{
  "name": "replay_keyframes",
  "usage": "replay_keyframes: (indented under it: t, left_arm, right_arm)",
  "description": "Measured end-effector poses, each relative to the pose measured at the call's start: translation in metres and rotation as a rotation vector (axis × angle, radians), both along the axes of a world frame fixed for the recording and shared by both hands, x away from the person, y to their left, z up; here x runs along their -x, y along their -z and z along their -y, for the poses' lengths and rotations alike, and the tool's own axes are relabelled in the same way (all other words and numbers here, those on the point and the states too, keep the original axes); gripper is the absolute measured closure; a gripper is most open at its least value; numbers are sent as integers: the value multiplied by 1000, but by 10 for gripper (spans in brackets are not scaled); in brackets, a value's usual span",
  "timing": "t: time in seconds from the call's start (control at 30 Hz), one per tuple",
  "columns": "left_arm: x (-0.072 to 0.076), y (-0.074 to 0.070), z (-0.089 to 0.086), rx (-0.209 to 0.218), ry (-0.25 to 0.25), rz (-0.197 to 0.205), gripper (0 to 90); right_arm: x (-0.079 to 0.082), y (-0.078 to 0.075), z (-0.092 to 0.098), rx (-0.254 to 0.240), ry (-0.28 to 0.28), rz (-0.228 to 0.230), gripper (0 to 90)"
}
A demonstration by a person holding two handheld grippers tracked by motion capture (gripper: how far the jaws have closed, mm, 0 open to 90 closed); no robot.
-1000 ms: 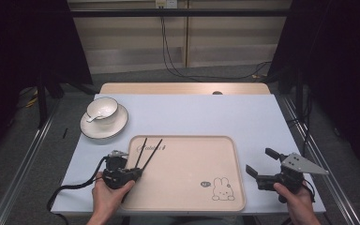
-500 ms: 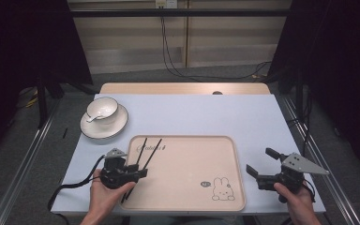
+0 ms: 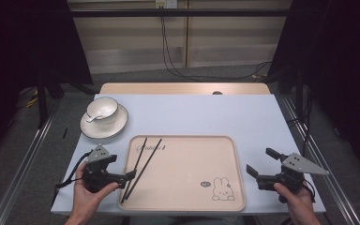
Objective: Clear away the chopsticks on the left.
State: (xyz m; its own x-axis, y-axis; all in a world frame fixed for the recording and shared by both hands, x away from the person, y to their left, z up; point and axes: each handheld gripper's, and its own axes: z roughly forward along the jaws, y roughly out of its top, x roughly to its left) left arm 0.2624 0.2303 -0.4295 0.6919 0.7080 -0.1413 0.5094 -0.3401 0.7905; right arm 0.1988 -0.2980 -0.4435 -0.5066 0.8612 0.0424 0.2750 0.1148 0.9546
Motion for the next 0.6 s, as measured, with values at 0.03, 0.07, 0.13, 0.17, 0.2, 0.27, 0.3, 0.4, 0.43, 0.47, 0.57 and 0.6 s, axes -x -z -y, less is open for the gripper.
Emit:
replay_keyframes:
  t: [0.03,0.07,0.13,0.17,0.2,0.27,0.3,0.4,0.43,0.47,0.57,0.6]
  left_arm:
    - [1,-1,-3,7,0,22,38]
    - [2,-2,-6,15,-7,35,35]
    - [0,0,-17,94,6,18,33]
    - [0,1,-20,94,-7,21,22]
    - [1,2,-25,104,-32,28,23]
    - [4,1,-33,73,-73,56,23]
    - [6,0,-34,56,-76,75,27]
    - [18,-1,-42,62,-71,139,25]
    - [20,-2,-45,56,-90,160,25]
    - [21,-1,-47,66,-101,174,25]
    - [19,8,-59,155,-162,154,18]
    - [18,10,-62,145,-187,155,17]
  right_arm:
    - [0,0,0,1,1,0,38]
    - [0,0,0,1,1,-1,37]
    - [0,0,0,1,2,1,37]
    - [1,0,1,1,-1,-1,38]
    - [1,0,1,2,1,1,37]
    - [1,0,1,2,2,0,37]
    - [1,0,1,2,10,3,38]
    - [1,0,1,-3,16,1,37]
    - [1,-1,2,0,15,7,37]
    - [1,-1,2,0,15,7,37]
    - [1,0,2,0,13,2,37]
    - [1,-1,2,-1,15,2,37]
